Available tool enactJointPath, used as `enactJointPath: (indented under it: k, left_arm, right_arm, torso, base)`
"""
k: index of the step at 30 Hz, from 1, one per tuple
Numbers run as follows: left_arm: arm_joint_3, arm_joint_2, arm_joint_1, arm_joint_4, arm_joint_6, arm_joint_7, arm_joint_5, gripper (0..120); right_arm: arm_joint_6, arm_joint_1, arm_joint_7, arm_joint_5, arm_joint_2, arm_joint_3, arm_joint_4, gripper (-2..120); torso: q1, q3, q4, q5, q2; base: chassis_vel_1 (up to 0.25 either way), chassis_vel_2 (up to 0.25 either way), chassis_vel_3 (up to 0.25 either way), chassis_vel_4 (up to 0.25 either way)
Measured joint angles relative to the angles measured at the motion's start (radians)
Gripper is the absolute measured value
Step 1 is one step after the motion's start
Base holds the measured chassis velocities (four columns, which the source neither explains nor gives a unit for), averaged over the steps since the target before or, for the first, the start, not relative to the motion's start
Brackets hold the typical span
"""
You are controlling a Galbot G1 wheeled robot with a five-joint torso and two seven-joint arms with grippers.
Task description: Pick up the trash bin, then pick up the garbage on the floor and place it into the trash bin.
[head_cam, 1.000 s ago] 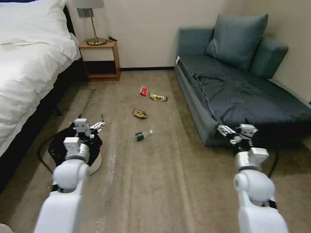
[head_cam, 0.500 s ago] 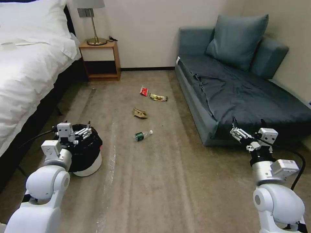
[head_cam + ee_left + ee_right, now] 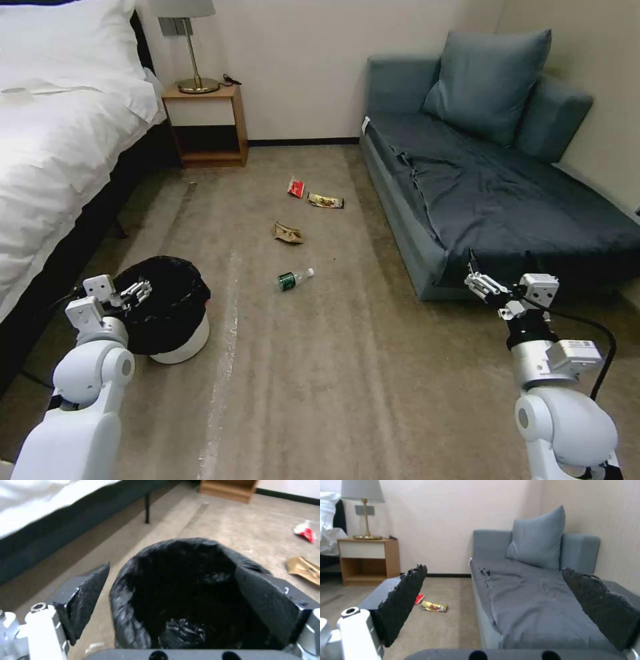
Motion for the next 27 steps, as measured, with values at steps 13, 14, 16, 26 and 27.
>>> enactJointPath:
  k: [13, 14, 16, 26, 27]
  left_arm:
    - [-0.051, -0.052, -0.076, 0.153, -0.044, -0.094, -0.113, 100]
    - [-0.045, -0.06, -0.102, 0.193, -0.069, -0.117, -0.131, 100]
    - [-0.04, -0.069, -0.116, 0.215, -0.078, -0.122, -0.141, 100]
    - [-0.018, -0.109, -0.207, 0.346, -0.091, -0.148, -0.187, 100]
    - [-0.019, -0.108, -0.213, 0.362, -0.092, -0.15, -0.194, 100]
  right_arm:
    - [-0.003, -0.01, 0.003, -0.004, 0.005, -0.015, 0.011, 100]
    - [-0.002, -0.011, 0.007, -0.003, 0.005, -0.016, 0.014, 100]
    - [0.0, -0.013, 0.006, -0.003, 0.005, -0.016, 0.014, 100]
    - [0.062, -0.038, -0.024, -0.015, 0.023, -0.018, -0.006, 100]
    - [0.07, -0.038, -0.03, -0.015, 0.023, -0.017, -0.011, 100]
  torso:
    - [0.0, 0.0, 0.0, 0.0, 0.0]
    - [0.0, 0.0, 0.0001, 0.0001, 0.0]
    - [0.0, 0.0, 0.0001, 0.0001, 0.0]
    - [0.0, 0.0, -0.0001, 0.0, 0.0]
    - [0.0, 0.0, -0.0001, 0.0, 0.0]
  base:
    - [0.0, 0.0, 0.0, 0.0]
    - [0.0, 0.0, 0.0, 0.0]
    - [0.0, 0.0, 0.0, 0.0]
    - [0.0, 0.0, 0.0, 0.0]
    - [0.0, 0.0, 0.0, 0.0]
